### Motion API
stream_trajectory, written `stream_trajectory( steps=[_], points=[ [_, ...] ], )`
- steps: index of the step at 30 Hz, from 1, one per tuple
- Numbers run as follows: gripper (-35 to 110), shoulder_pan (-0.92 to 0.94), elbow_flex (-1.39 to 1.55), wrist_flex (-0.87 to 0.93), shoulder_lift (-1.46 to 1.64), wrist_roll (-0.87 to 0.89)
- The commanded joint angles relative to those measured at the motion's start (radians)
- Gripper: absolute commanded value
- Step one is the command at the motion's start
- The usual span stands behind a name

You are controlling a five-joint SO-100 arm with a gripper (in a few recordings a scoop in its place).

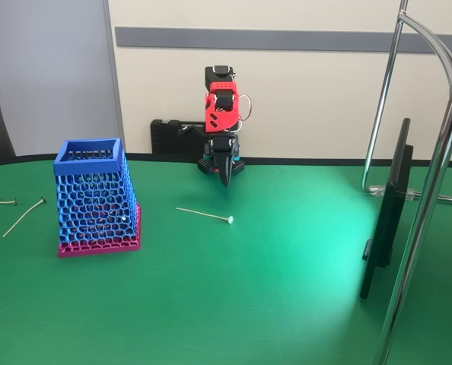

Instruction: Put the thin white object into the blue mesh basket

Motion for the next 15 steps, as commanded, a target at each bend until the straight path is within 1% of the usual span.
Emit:
stream_trajectory(
  steps=[1,8,15],
  points=[
    [6,-0.015,-0.094,0.014,-0.103,0.063],
    [11,-0.032,-0.199,0.032,-0.267,0.206],
    [12,-0.044,-0.319,0.043,-0.433,0.305]
  ],
)
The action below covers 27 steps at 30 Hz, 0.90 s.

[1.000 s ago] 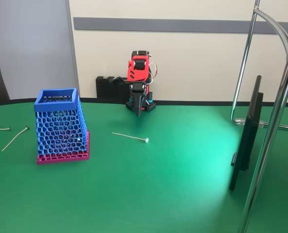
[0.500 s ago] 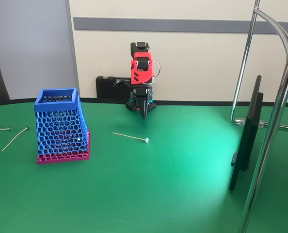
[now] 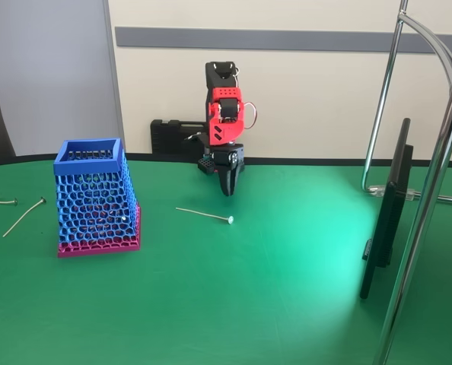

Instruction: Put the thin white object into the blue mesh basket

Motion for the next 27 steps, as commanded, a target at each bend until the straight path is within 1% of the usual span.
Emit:
stream_trajectory(
  steps=[1,10,27],
  points=[
    [12,-0.006,-0.071,0.017,-0.051,0.026],
    [12,0.034,-0.275,0.083,-0.279,0.032],
    [14,0.061,-0.417,0.084,-0.434,0.006]
  ],
)
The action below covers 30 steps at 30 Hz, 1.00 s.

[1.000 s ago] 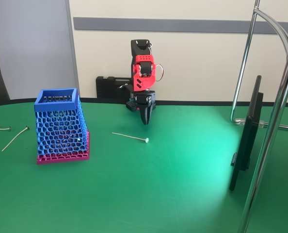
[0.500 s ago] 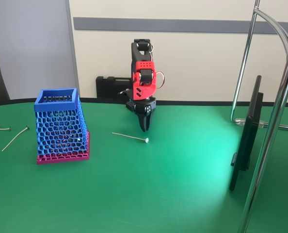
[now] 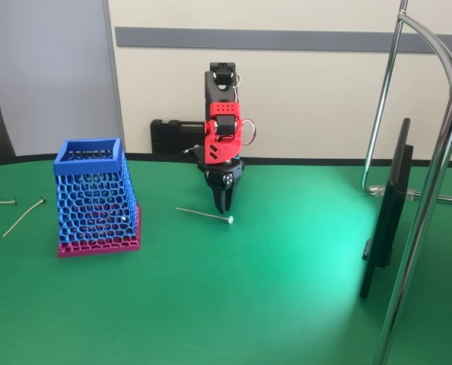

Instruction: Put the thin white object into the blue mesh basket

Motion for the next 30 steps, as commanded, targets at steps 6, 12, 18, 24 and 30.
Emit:
stream_trajectory(
  steps=[6,12,18,24,30],
  points=[
    [12,0.003,-0.089,0.005,-0.057,-0.023],
    [13,0.002,-0.114,0.006,-0.098,-0.029],
    [13,-0.008,-0.16,0.023,-0.143,-0.035],
    [12,-0.011,-0.195,0.04,-0.175,-0.044],
    [12,-0.014,-0.258,0.084,-0.227,-0.049]
  ],
)
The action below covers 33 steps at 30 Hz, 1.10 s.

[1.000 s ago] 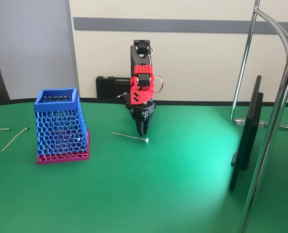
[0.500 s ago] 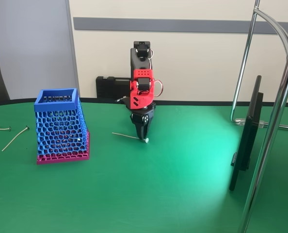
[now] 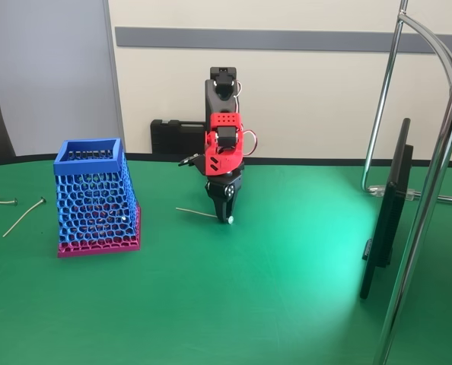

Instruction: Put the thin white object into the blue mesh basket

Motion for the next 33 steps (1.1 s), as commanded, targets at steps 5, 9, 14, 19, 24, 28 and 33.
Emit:
stream_trajectory(
  steps=[5,9,14,19,24,28,33],
  points=[
    [8,-0.008,-0.061,0.035,-0.015,-0.017],
    [5,-0.008,-0.064,0.035,-0.018,-0.026],
    [3,-0.011,-0.064,0.035,-0.017,-0.037],
    [3,-0.031,-0.038,0.035,0.032,-0.052],
    [1,-0.055,0.026,0.035,0.181,-0.086],
    [1,-0.08,0.063,0.035,0.319,-0.092],
    [1,-0.091,0.121,0.035,0.552,-0.12]
  ],
)
